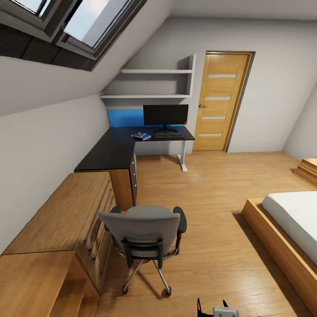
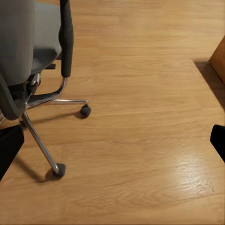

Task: In the bedroom, organize the workspace by keeping the computer under the desk, ensuring the monitor is on the desk, placing the keyboard on the desk next to the monitor, placing the mouse on the desk next to the keyboard, moving the folder from the swivel chair onto the desk next to the mouse, stacking the notebook on top of the folder with the pen on top of the notebook, and positioning the swivel chair next to the desk.

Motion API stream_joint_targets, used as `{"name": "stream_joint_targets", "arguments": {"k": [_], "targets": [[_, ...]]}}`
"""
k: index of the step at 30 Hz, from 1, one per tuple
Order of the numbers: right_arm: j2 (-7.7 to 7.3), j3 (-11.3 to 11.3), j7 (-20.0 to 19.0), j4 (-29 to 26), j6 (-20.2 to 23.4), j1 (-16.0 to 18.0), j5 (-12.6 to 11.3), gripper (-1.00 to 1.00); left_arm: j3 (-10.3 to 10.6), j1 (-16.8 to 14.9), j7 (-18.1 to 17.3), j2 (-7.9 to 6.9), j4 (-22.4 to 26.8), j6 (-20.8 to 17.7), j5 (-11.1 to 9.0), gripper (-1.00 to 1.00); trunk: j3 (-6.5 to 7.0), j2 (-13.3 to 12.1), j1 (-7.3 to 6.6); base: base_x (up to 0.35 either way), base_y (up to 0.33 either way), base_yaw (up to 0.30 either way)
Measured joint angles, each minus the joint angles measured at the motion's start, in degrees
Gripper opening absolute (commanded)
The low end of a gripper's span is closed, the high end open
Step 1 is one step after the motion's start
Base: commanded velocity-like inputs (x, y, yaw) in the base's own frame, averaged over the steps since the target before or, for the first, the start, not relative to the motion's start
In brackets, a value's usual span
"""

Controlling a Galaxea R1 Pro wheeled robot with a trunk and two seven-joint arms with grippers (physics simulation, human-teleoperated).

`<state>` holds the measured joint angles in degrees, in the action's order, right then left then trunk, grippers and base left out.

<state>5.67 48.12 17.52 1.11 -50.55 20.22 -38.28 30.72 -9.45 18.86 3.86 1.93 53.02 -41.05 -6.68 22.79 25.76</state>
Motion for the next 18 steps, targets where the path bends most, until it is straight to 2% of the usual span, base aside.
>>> {"name": "stream_joint_targets", "arguments": {"k": [11,18], "targets": [[0.0,0.07,-0.02,0.0,0.0,0.01,-0.01,1.0,0.0,0.0,0.0,0.0,0.0,0.0,0.0,1.0,0.0,0.0,0.0,-0.069,0.073,0.0],[0.0,0.06,-0.01,0.0,0.0,-0.01,-0.01,1.0,0.0,0.0,0.0,0.0,0.0,-0.01,0.04,1.0,0.0,0.01,-0.01,-0.014,0.015,0.0]]}}
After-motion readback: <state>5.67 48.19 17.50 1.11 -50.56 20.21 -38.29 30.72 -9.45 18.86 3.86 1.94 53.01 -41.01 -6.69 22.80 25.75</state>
